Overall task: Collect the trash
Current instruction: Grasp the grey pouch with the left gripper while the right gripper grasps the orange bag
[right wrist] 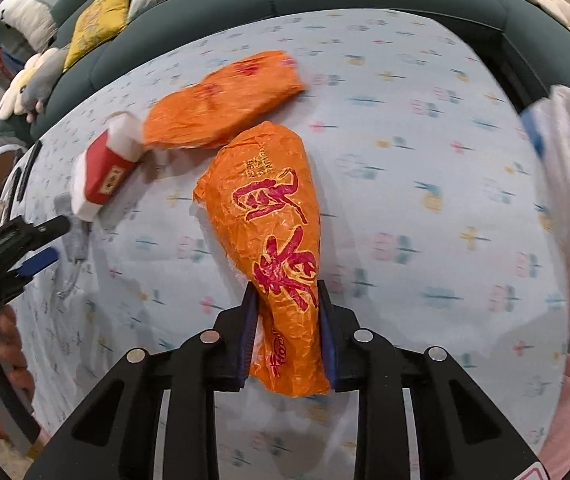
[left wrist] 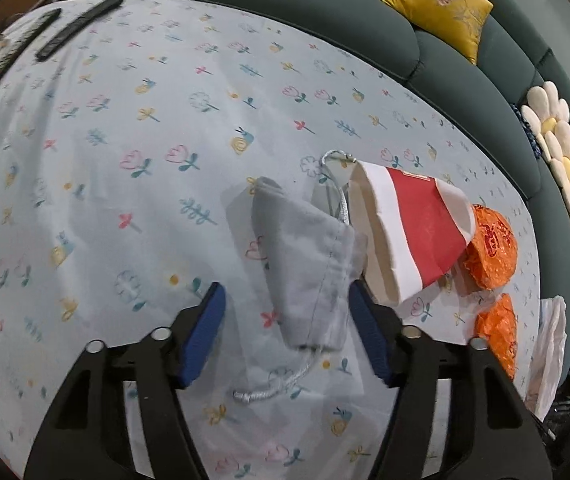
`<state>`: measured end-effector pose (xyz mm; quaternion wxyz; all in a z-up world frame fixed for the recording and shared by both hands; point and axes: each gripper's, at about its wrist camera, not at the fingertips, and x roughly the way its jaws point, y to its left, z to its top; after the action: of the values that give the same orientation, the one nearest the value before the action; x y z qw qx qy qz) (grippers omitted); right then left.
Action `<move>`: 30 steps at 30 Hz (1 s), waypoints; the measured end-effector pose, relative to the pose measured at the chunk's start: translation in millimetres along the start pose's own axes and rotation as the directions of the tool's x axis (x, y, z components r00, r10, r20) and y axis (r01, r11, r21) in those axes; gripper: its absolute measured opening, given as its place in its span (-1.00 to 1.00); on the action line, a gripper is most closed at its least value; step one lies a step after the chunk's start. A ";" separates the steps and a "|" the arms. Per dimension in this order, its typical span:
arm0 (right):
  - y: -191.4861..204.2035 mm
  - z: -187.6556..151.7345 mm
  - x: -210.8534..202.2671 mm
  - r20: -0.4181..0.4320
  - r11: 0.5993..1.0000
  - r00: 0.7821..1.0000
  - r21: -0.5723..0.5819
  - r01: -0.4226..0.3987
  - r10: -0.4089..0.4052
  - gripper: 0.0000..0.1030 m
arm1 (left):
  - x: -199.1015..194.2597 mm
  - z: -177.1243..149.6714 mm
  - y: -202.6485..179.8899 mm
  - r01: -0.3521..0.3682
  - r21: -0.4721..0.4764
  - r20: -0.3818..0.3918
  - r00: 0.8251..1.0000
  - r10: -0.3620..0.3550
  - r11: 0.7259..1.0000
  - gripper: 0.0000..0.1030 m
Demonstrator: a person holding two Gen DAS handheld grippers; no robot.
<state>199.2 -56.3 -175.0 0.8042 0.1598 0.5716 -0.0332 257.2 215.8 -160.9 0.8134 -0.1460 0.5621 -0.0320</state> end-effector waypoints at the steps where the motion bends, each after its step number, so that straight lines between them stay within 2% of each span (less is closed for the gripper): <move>1: 3.8 0.3 1.7 -0.001 1.000 1.000 -0.005 0.000 0.000 -0.49 | 0.4 0.6 -1.1 0.007 0.012 0.011 1.000 -0.007 1.000 0.03; 2: 5.9 0.8 2.5 0.000 1.000 1.000 -0.009 -0.001 0.001 -0.49 | 1.6 1.0 -2.2 0.023 0.021 0.007 1.000 -0.024 1.000 -0.15; 3: 8.2 1.2 3.1 0.002 1.000 1.000 -0.012 0.000 0.000 -0.49 | 2.4 1.0 -3.4 0.032 0.028 0.005 0.999 -0.033 0.999 -0.23; 5: 8.6 1.6 3.7 0.000 1.000 1.000 -0.011 -0.005 0.005 -0.49 | 4.7 0.3 -5.8 0.062 0.039 -0.009 0.998 -0.062 0.997 -0.61; 7: 11.1 0.4 3.9 -0.003 1.000 1.000 -0.013 -0.010 0.010 -0.49 | 5.1 -2.7 -9.1 0.069 0.049 -0.010 0.998 -0.069 0.996 -0.76; 11: 13.8 -5.4 1.9 -0.013 0.999 1.000 -0.023 -0.027 0.027 -0.55 | -0.5 -15.5 -22.0 0.068 0.084 -0.004 0.998 -0.068 0.994 -0.91; 18: 13.9 -18.6 -16.3 0.004 0.998 0.998 -0.023 -0.060 0.060 -0.63 | -26.1 -44.5 -43.4 0.079 0.129 0.008 0.997 -0.080 0.988 -0.91; 30: -16.5 -31.1 -79.5 0.132 0.994 0.986 0.020 -0.106 0.103 -0.64 | -78.0 -92.6 -110.3 0.140 0.219 0.048 0.987 -0.154 0.966 -0.92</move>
<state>139.7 -73.0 -113.9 0.8381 0.1981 0.5081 -0.0091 155.4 108.7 -90.3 0.8375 -0.0995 0.5165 -0.1481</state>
